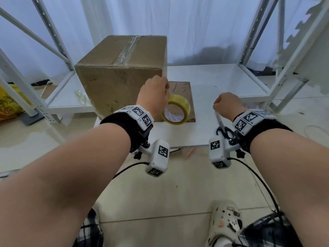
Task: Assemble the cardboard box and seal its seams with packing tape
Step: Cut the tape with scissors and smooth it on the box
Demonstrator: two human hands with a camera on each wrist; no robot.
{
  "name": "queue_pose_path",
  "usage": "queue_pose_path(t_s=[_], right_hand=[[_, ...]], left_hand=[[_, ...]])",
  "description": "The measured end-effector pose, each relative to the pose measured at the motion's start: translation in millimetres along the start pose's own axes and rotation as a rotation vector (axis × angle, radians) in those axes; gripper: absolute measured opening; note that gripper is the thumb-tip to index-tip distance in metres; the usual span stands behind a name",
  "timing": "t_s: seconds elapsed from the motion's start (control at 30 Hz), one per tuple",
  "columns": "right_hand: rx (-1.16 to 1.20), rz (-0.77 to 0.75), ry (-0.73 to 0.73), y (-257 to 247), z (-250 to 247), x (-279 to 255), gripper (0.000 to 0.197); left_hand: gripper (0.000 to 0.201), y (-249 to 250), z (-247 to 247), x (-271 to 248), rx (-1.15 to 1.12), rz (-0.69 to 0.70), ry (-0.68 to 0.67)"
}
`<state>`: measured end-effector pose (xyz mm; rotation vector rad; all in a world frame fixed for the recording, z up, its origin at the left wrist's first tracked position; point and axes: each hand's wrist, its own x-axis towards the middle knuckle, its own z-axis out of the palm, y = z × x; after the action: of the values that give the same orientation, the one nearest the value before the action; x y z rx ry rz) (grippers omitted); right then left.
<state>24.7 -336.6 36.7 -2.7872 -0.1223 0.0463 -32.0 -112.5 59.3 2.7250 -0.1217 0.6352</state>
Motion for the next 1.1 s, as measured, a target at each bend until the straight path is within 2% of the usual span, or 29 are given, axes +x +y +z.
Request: queue_pose_path(t_s=[0.03,0.13,0.17,0.23,0.3,0.33,0.37,0.5,0.6,0.7,0.73,0.8,0.83,0.9,0.97,1.0,1.03,1.1], right_hand=[[-0.048,0.034,-0.037,6,2,-3,0.018],[-0.115,0.108,-0.132,20,13,-8,0.037],[-0.123,0.107,-0.141,23,16,-11,0.037],[-0.160,0.106,-0.158,29,26,-12,0.021],[-0.180,0.140,-0.193,35,43,-13,0.043],[-0.173,0.156,-0.192,39,53,-16,0.049],[-0.166,0.164,-0.166,42,62,-18,0.047],[-0.080,0.304,-0.133,49,78,-17,0.035],[0.003,0.366,-0.138,51,77,-11,0.035],[0.068,0.399,-0.099,50,79,-8,0.063],[0.066,0.387,-0.108,49,79,-8,0.065],[0.055,0.371,-0.127,45,77,-9,0.049],[0.055,0.371,-0.126,43,76,-11,0.045],[0.035,0.365,-0.114,39,70,-10,0.051],[0.047,0.328,-0.074,37,64,-5,0.051],[0.067,0.303,-0.049,37,60,-2,0.050],[0.097,0.287,-0.025,36,56,0,0.049],[0.195,0.277,0.003,36,48,5,0.054]], left_hand=[[0.020,1,5,-3,-0.060,-0.033,-0.049],[0.022,2,25,-12,-0.135,-0.118,-0.150],[0.025,1,32,-14,-0.146,-0.139,-0.168],[0.035,0,42,-18,-0.174,-0.192,-0.199],[0.045,-1,49,-21,-0.191,-0.228,-0.220],[0.049,0,52,-20,-0.202,-0.237,-0.228],[0.053,1,56,-20,-0.219,-0.244,-0.233],[0.057,6,63,-23,-0.296,-0.251,-0.195],[0.046,13,61,-24,-0.365,-0.271,-0.162],[0.026,16,60,-23,-0.495,-0.353,-0.079],[0.025,17,59,-23,-0.547,-0.378,-0.048],[0.034,19,58,-22,-0.623,-0.414,-0.013],[0.044,20,58,-21,-0.635,-0.425,-0.034],[0.068,22,61,-17,-0.615,-0.422,-0.193],[0.075,26,67,-14,-0.600,-0.432,-0.390],[0.075,28,68,-13,-0.608,-0.444,-0.439],[0.073,29,68,-12,-0.623,-0.453,-0.443],[0.065,31,64,-12,-0.677,-0.471,-0.356]])
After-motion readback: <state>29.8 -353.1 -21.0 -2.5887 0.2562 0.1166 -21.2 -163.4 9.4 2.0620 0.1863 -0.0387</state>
